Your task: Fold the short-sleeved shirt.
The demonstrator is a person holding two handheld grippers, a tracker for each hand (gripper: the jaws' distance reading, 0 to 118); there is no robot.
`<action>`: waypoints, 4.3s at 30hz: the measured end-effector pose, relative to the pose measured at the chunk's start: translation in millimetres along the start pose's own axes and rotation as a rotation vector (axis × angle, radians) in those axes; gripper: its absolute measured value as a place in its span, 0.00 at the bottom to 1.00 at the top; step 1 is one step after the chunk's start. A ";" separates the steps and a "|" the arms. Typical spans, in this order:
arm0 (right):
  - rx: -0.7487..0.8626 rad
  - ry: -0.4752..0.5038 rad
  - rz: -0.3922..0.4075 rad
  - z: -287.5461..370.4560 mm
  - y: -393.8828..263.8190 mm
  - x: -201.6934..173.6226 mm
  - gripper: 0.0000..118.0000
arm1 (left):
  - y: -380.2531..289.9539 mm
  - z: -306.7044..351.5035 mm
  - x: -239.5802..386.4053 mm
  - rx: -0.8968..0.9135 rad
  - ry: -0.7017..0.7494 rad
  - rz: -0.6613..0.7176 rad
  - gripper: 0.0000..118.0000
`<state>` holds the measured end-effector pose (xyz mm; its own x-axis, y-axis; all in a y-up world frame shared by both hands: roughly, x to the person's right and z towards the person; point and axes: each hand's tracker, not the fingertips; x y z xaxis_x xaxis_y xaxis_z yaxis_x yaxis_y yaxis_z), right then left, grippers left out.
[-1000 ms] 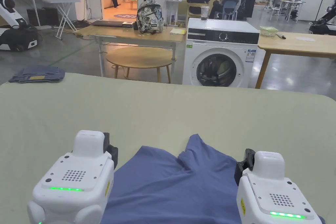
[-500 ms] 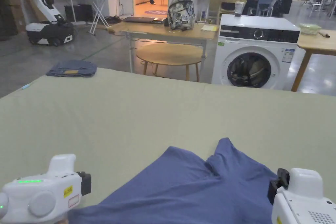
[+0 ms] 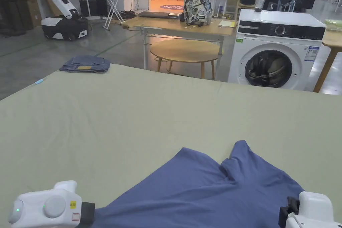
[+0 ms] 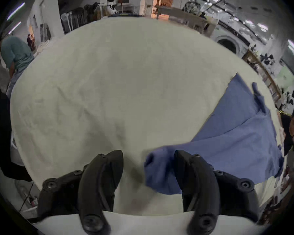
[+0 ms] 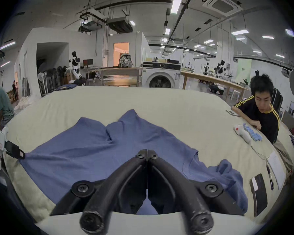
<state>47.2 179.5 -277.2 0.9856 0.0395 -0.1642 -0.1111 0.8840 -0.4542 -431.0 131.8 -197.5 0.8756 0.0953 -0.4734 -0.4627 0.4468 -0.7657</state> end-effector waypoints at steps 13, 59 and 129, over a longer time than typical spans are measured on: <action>-0.083 0.019 0.009 -26.4 -11.0 14.3 0.00 | 3.4 -5.7 -4.7 0.066 -0.038 -0.036 0.00; -0.069 0.103 0.019 -84.5 172.9 88.0 0.01 | 47.4 105.8 36.2 0.390 -0.152 -0.120 0.00; 0.284 -0.268 0.069 54.9 209.4 135.8 0.01 | 175.0 191.2 118.0 0.758 -0.257 -0.258 0.00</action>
<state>164.8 395.6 -346.5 0.9795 0.1903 0.0660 -0.1755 0.9672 -0.1837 -382.2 391.3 -304.2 0.9880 0.0668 -0.1394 -0.1057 0.9501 -0.2936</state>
